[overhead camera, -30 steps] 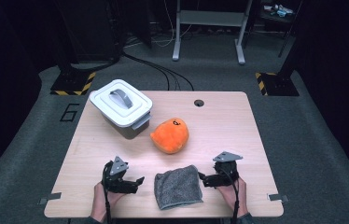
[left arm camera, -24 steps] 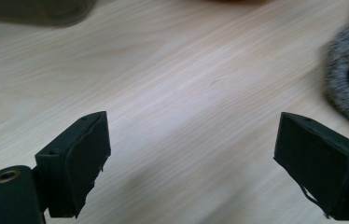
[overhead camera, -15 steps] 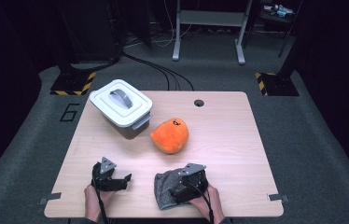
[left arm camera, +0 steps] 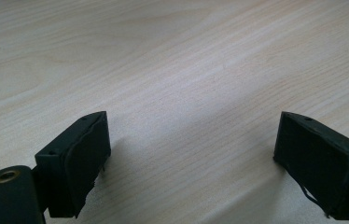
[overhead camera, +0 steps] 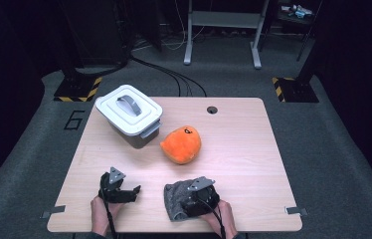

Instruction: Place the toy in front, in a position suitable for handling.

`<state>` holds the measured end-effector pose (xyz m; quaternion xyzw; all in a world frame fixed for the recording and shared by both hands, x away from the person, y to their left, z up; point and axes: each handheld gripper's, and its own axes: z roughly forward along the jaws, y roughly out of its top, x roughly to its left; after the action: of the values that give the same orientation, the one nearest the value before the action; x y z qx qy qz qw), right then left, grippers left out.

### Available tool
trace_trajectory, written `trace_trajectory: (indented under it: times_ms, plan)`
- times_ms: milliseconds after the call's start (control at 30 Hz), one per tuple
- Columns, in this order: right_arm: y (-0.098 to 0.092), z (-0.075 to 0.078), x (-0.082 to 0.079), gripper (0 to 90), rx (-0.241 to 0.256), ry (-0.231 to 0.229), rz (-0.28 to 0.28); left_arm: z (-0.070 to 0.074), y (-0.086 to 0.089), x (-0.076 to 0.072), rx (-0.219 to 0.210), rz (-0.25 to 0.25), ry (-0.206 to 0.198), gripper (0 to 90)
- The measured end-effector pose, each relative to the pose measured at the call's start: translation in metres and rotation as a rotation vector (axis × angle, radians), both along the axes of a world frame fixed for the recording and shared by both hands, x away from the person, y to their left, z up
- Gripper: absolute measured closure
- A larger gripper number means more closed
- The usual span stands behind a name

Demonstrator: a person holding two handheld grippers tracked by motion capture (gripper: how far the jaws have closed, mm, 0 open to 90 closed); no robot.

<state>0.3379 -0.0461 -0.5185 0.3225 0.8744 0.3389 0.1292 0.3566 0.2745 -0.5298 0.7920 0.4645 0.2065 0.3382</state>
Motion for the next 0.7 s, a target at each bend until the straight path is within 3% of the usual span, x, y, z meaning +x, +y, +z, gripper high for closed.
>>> trace_trajectory:
  times_ms: [167, 300, 433, 700]
  plan:
    - [-0.006, 0.002, -0.001, 54.7, 0.020, -0.015, -0.003, 0.000, 0.000, 0.000, -0.005, 0.005, -0.004, 10.4]
    - [-0.007, 0.002, -0.003, 68.5, 0.037, -0.006, 0.017, -0.001, -0.001, 0.000, -0.007, 0.010, -0.007, 10.4]
    - [-0.008, 0.003, -0.003, 74.5, 0.049, -0.003, 0.029, -0.001, -0.001, 0.000, -0.007, 0.010, -0.006, 10.4]
    - [-0.014, 0.011, -0.005, 76.7, 0.102, -0.014, 0.012, -0.001, -0.001, 0.000, -0.006, 0.013, -0.006, 10.4]
